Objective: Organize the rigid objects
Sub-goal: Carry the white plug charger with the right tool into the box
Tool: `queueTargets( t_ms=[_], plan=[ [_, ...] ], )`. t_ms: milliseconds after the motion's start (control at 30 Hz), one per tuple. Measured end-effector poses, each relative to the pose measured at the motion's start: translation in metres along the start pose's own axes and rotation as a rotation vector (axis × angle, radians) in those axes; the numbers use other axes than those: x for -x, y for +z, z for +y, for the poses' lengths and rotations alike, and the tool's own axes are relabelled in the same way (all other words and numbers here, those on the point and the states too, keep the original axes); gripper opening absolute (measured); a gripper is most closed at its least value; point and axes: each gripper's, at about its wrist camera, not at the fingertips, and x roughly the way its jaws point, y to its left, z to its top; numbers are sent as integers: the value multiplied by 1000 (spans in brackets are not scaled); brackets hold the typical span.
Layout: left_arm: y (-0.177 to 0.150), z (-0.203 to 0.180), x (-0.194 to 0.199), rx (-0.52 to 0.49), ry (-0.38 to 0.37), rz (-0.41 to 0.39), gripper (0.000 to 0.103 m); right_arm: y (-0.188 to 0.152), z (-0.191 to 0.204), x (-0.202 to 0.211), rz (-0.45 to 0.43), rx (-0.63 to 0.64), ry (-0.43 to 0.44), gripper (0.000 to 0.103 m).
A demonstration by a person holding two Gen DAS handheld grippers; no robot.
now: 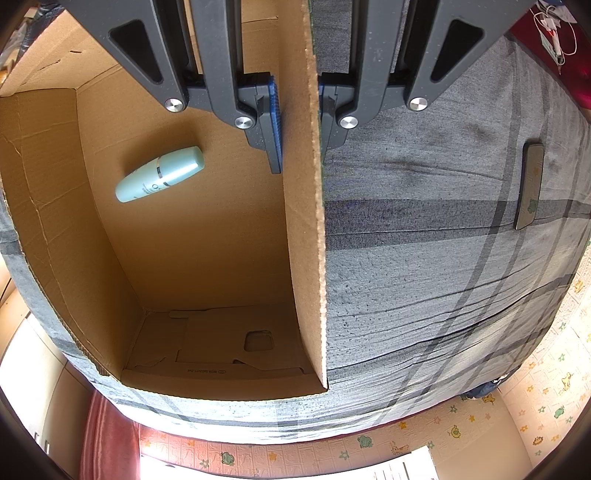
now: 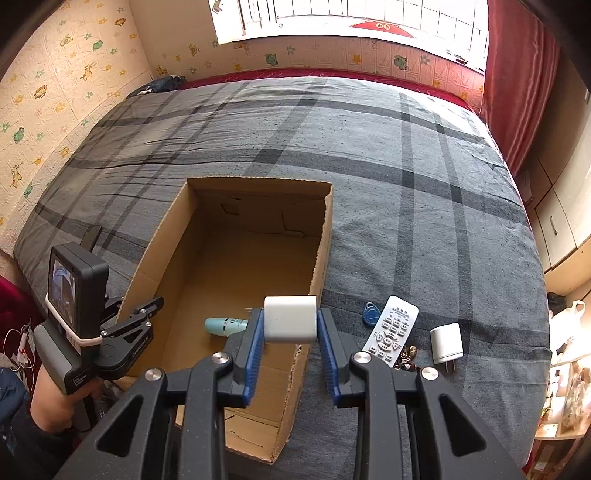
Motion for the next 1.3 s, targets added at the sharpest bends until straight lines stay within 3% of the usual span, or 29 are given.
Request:
queueTargets(
  t_ms=[633,1300],
  plan=[
    [0,0,-1,1,-2,1,15,20,60,-76,143,98,55,30],
    [-1,-2,-1,-4,0,-1,15,24,62,-182,325,38,25,31]
  ],
)
